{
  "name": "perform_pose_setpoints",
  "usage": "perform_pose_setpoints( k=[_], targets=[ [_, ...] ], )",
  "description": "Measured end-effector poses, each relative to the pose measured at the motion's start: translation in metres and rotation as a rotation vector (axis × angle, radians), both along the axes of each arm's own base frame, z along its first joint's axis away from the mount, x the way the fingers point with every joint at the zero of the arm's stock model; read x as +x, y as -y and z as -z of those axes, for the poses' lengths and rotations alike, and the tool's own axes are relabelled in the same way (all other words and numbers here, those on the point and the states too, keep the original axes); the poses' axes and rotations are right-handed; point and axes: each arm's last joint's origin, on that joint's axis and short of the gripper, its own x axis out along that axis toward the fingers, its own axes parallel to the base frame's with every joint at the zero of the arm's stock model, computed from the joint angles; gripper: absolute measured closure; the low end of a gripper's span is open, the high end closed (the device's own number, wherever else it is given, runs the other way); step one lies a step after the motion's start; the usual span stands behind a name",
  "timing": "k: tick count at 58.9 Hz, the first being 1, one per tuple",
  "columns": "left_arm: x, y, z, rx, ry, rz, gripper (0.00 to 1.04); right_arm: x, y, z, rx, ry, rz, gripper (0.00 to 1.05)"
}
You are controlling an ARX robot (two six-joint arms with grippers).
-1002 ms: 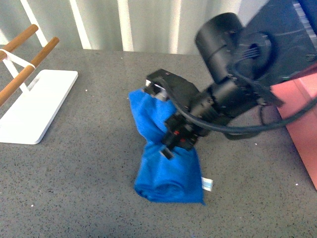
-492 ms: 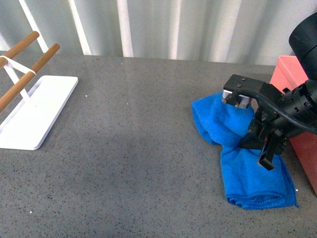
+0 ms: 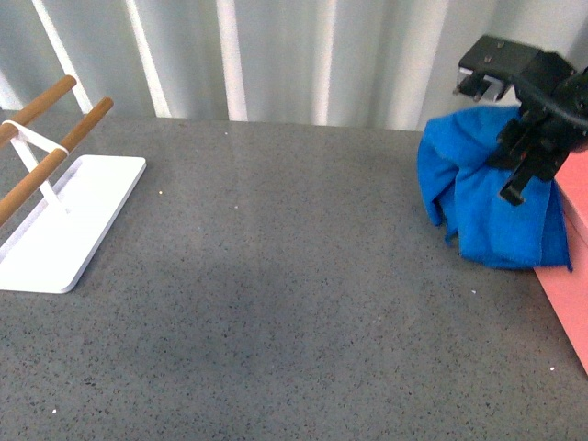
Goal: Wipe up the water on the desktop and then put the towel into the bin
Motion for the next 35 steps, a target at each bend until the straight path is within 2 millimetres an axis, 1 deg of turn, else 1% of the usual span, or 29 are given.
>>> perform_pose_setpoints(
  k=[7,12,16,18,22,28,32,35],
  targets=[
    [0.0,0.0,0.0,0.0,0.0,0.0,0.07,0.006,0.01,-0.039,-0.043,0.165,0.024,1.0],
    [0.0,0.0,0.0,0.0,0.0,0.0,0.07,0.006,0.021,-0.065,-0.08,0.275,0.045,1.0],
    [0.0,0.0,0.0,0.0,0.0,0.0,0.07,0.003,0.033,-0.085,-0.117,0.362,0.062,1.0],
    [0.0,0.0,0.0,0.0,0.0,0.0,0.07,0.0,0.042,-0.098,-0.138,0.408,0.074,1.0],
    [0.0,0.0,0.0,0.0,0.0,0.0,0.07,-0.008,0.057,-0.114,-0.169,0.458,0.096,1.0],
    [0.0,0.0,0.0,0.0,0.0,0.0,0.07,-0.023,0.079,-0.127,-0.195,0.487,0.131,1.0],
    [0.0,0.0,0.0,0.0,0.0,0.0,0.07,-0.033,0.092,-0.129,-0.209,0.481,0.153,1.0],
    [0.0,0.0,0.0,0.0,0.0,0.0,0.07,-0.042,0.102,-0.126,-0.215,0.451,0.168,1.0]
  ],
)
